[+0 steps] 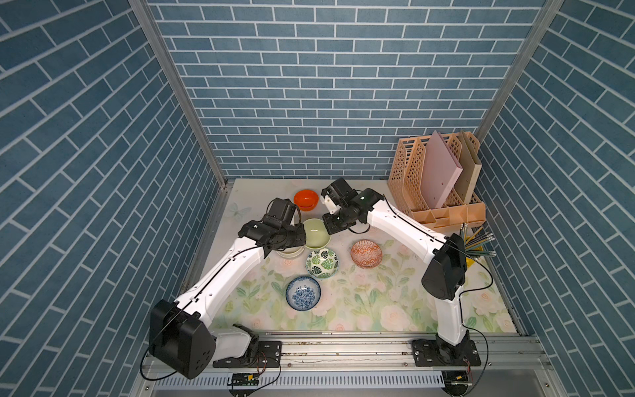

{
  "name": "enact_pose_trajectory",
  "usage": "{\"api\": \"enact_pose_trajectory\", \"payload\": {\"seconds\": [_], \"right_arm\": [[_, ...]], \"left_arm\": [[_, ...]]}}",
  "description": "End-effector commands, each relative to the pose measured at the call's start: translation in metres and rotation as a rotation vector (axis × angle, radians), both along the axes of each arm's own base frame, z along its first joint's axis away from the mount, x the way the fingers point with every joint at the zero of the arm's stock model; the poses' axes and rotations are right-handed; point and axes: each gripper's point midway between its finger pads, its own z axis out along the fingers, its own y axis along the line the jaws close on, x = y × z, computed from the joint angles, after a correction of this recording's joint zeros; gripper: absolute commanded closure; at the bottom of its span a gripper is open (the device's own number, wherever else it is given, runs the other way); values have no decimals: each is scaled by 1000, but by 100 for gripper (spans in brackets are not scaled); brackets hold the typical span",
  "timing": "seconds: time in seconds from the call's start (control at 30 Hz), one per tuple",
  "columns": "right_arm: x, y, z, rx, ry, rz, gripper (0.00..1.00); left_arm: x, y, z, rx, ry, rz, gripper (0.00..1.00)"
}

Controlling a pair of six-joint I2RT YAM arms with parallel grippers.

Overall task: Stack the bowls
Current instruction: Place the bowl on the bowl.

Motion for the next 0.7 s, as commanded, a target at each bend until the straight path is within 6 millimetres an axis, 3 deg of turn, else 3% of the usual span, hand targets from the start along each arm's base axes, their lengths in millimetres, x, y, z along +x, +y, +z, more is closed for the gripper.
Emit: {"api": "enact_pose_trajectory", "payload": {"seconds": [0.0, 0.4, 0.67], "right_arm": [[1, 7, 15, 29, -27, -1, 100], [-1, 8, 22, 26, -39, 14, 100], [-2, 8, 23, 21, -40, 21, 100]], "left_arm": [[1, 3, -4, 15, 2, 5, 62], [-1, 8, -13, 47, 29, 13, 79], [-1, 8, -16, 54, 35, 9, 85]]}}
